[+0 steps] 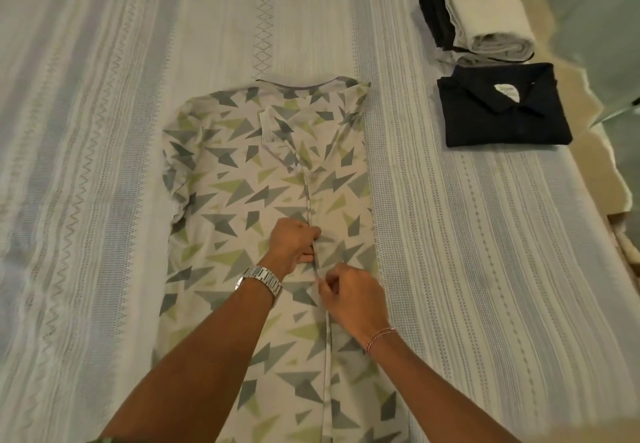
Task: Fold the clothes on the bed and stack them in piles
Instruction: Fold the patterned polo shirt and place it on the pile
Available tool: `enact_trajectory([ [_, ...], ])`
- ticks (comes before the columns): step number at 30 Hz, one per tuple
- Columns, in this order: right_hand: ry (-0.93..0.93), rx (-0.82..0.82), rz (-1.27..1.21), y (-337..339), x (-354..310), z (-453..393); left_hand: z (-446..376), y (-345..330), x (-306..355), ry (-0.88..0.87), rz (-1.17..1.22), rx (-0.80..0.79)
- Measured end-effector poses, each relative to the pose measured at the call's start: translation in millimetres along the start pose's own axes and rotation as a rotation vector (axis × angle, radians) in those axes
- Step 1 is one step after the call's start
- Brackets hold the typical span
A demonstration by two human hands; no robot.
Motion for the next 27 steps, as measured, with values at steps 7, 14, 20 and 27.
enact_trajectory([
  [7, 0.060, -0.062, 0.080, -31, 14, 44, 26, -3, -21, -0.071, -0.126, -0.034],
  [14, 0.075, -0.079, 0.171, -36, 31, 92, 68, -5, -55, 0.008, -0.319, -0.144],
  [20, 0.104, -0.130, 0.087, -43, 43, 130, 111, -9, -91, 0.051, -0.349, -0.157],
  [27, 0.078, -0.156, 0.164, -45, 60, 173, 137, -7, -117, 0.096, -0.352, -0.161],
])
Point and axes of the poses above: each hand's wrist, its own z-axis away from the middle knuckle, its own y-axis out of the back of the hand, x = y × z, the point moved 5 cm from there along -z, towards the middle knuckle, and after that the axes turned 9 degrees about -y, right-handed, at the moved point
